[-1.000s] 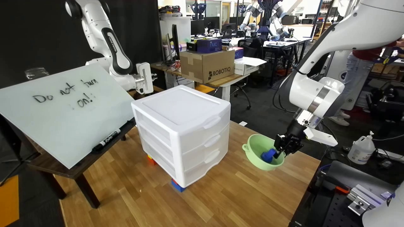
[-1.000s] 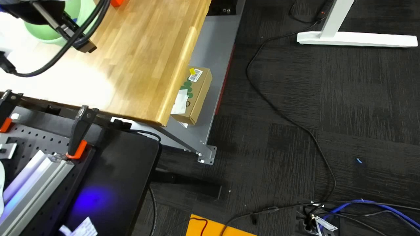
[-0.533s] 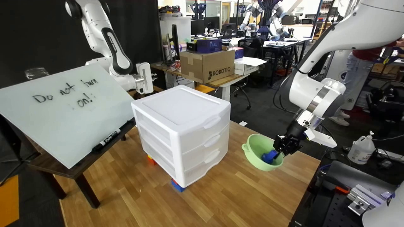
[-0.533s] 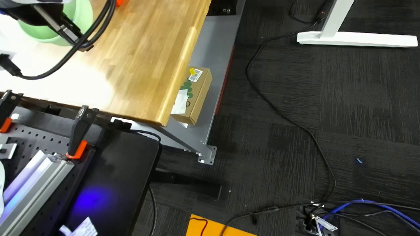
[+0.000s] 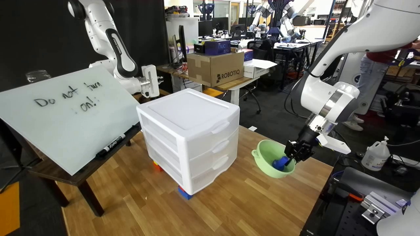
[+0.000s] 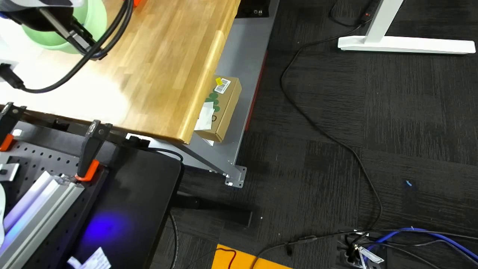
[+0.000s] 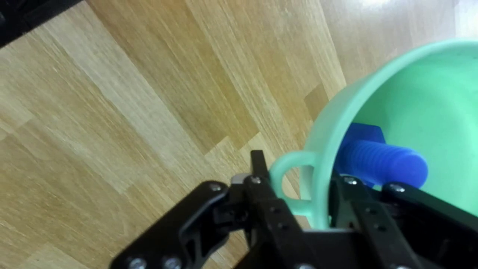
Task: Move the green basin to the right
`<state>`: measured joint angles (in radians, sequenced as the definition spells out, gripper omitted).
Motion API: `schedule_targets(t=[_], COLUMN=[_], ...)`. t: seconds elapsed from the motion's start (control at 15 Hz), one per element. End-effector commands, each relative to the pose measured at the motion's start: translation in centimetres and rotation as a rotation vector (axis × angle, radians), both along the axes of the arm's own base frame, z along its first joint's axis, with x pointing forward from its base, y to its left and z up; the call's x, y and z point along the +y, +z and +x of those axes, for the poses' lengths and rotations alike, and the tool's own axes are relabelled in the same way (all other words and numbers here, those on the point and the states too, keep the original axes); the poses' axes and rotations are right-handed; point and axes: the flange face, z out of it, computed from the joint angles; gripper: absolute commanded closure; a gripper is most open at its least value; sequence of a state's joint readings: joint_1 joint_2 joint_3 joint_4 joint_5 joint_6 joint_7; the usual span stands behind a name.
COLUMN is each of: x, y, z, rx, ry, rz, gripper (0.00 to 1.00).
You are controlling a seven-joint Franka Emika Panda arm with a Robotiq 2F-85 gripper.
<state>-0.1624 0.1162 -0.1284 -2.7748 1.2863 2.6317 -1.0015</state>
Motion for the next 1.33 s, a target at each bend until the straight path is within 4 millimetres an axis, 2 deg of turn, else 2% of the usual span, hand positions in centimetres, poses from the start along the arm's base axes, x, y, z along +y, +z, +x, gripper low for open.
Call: schedule_targets(t=[0.0, 0.53, 0.67, 1.0, 1.07, 1.13, 1.27], x=[-1.4, -4.3, -4.5, -4.5, -4.4, -4.3, -3.7], y=[-1.1, -6.0, -6.3, -6.4, -6.3, -6.2, -5.6], z=[-0.9, -7.6, -8.1, -7.7, -7.6, -7.4, -7.5], rx=[0.025, 0.181, 0.193, 0.181, 0.174, 0.169, 0.152], ry=[-0.051, -0.241, -0.264, -0.261, -0.251, -0.244, -0.229], rz=[0.054, 0.175, 0.181, 0.185, 0.189, 0.19, 0.199], gripper=[0.92, 0.92, 0.92, 0.9, 0.59, 0.41, 0.29])
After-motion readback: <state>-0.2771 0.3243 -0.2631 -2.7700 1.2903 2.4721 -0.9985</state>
